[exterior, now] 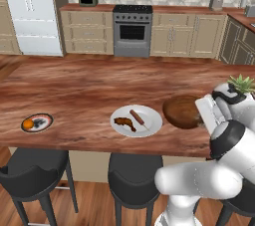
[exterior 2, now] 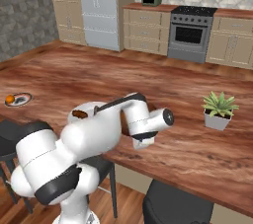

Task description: Take the smaller bowl and place it next to the appetizer plate on the dining counter , and place the larger bowl next to the plate with cooked food.

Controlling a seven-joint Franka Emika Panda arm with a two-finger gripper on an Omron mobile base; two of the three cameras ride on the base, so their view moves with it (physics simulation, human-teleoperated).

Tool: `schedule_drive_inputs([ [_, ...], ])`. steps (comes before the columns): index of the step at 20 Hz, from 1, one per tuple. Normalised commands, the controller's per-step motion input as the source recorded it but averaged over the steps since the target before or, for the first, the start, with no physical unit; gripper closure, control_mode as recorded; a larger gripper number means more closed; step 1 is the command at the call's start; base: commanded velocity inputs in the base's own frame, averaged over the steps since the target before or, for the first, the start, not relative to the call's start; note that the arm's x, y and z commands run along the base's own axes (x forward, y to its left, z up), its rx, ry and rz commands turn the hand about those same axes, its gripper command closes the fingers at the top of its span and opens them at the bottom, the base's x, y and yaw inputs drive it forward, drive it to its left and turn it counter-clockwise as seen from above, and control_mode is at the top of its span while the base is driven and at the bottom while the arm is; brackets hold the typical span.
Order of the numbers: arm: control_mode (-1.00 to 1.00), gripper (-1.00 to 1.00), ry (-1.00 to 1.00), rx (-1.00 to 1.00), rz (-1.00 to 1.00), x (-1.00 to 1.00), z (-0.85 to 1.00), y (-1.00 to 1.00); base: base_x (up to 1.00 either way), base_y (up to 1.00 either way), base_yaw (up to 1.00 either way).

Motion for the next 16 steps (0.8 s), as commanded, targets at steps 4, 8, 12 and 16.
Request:
schedule_drive_inputs([
  [4, -1.0, 1.0, 0.01, 0.0, 0.0, 0.34, -0.52, 0.0, 0.0, 0.0, 0.0],
  [8, -1.0, -1.0, 0.0, 0.0, 0.0, 0.14, -0.33, 0.0, 0.0, 0.0, 0.0],
  [12, -1.0, -1.0, 0.0, 0.0, 0.0, 0.0, -0.01, -0.03, 0.0, 0.0, 0.0],
  [16, -1.0, -1.0, 0.0, 0.02, 0.0, -0.01, 0.12, -0.1, 0.0, 0.0, 0.0],
])
